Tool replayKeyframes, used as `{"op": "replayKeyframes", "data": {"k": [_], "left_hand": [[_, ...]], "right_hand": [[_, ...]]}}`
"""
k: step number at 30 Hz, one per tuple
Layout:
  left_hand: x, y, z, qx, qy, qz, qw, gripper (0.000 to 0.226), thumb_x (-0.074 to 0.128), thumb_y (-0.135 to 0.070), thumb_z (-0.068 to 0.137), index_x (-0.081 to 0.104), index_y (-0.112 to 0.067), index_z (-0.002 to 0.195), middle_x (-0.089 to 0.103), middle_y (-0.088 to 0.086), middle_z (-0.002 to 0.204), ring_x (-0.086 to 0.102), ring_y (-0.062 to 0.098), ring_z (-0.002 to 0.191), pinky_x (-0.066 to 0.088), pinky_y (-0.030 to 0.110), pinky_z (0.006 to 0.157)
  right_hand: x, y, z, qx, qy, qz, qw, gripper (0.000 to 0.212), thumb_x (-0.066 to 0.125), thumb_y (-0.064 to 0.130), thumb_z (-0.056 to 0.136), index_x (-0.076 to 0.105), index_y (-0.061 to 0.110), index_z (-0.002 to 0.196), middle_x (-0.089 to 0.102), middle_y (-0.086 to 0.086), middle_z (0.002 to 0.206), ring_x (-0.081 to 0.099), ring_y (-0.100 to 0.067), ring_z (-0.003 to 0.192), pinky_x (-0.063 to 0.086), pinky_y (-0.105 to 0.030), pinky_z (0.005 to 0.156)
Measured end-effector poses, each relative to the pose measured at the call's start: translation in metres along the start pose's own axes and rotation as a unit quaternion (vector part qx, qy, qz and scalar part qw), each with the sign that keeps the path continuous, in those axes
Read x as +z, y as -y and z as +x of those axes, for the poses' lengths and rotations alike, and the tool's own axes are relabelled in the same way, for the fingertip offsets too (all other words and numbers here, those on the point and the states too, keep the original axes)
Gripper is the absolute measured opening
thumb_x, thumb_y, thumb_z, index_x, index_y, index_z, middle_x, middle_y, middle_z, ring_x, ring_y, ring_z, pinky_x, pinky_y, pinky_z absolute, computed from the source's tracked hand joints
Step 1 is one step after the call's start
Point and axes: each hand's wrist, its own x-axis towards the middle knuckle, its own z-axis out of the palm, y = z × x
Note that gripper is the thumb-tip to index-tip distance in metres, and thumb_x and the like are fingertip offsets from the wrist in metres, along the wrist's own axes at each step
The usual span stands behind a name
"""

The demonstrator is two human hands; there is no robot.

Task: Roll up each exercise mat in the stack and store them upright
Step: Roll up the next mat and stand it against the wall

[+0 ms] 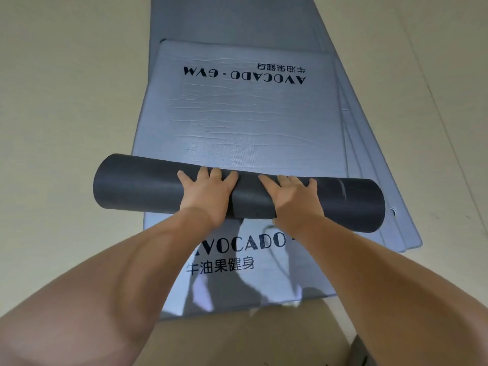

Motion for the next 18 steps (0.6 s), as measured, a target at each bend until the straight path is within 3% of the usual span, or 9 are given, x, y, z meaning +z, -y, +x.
{"op": "replayKeyframes", "data": {"k": [3,7,10,13,15,18], "left_hand": [[-0.003,-0.007,-0.022,0.004,0.055,0.002,0.999,0.090,0.072,-0.013,0.077,0.022,-0.032,0.149,0.046,0.006,0.132,0.043,0.032,0.126,0.027,0.076,0.106],[-0.009,-0.013,-0.035,0.006,0.137,-0.020,0.990,0.082,0.083,-0.027,0.068,0.034,-0.034,0.134,0.044,-0.001,0.103,0.049,0.025,0.099,0.042,0.064,0.097],[-0.013,-0.009,-0.034,0.002,0.165,-0.038,0.986,0.089,0.090,-0.038,0.059,0.036,-0.036,0.129,0.047,-0.003,0.103,0.050,0.023,0.093,0.043,0.063,0.096],[-0.022,-0.001,-0.023,-0.002,0.192,-0.064,0.979,0.097,0.095,-0.044,0.052,0.038,-0.036,0.130,0.051,-0.007,0.102,0.057,0.026,0.099,0.044,0.065,0.096],[-0.029,0.005,-0.012,0.000,0.215,-0.082,0.973,0.099,0.097,-0.043,0.050,0.038,-0.035,0.129,0.050,-0.010,0.096,0.057,0.027,0.101,0.046,0.065,0.097],[-0.035,0.011,0.004,0.014,0.235,-0.091,0.968,0.108,0.098,-0.044,0.047,0.039,-0.034,0.137,0.054,-0.008,0.102,0.058,0.029,0.106,0.052,0.055,0.096]], "right_hand": [[0.002,0.000,-0.019,-0.035,0.007,-0.002,0.999,0.101,0.078,0.039,0.081,0.015,0.039,0.160,0.055,0.001,0.137,0.051,-0.026,0.127,0.035,-0.060,0.110],[-0.008,-0.006,-0.031,-0.077,0.063,-0.015,0.995,0.085,0.075,0.040,0.076,0.028,0.043,0.147,0.061,0.004,0.116,0.063,-0.025,0.104,0.047,-0.052,0.097],[-0.012,-0.007,-0.033,-0.079,0.070,-0.012,0.994,0.095,0.074,0.047,0.076,0.019,0.044,0.153,0.055,-0.002,0.135,0.055,-0.029,0.122,0.037,-0.060,0.110],[0.000,-0.006,-0.047,-0.089,-0.011,-0.047,0.995,0.108,0.064,0.069,0.078,0.004,0.040,0.162,0.023,-0.013,0.167,0.024,-0.037,0.153,0.015,-0.070,0.120],[0.017,-0.006,-0.060,-0.104,-0.095,-0.054,0.989,0.110,0.056,0.079,0.075,0.012,0.032,0.164,0.016,-0.019,0.170,0.014,-0.042,0.157,0.012,-0.077,0.116],[0.040,-0.001,-0.070,-0.081,-0.116,-0.056,0.988,0.113,0.045,0.088,0.075,0.010,0.030,0.165,0.003,-0.020,0.172,0.002,-0.046,0.158,0.005,-0.080,0.115]]}}
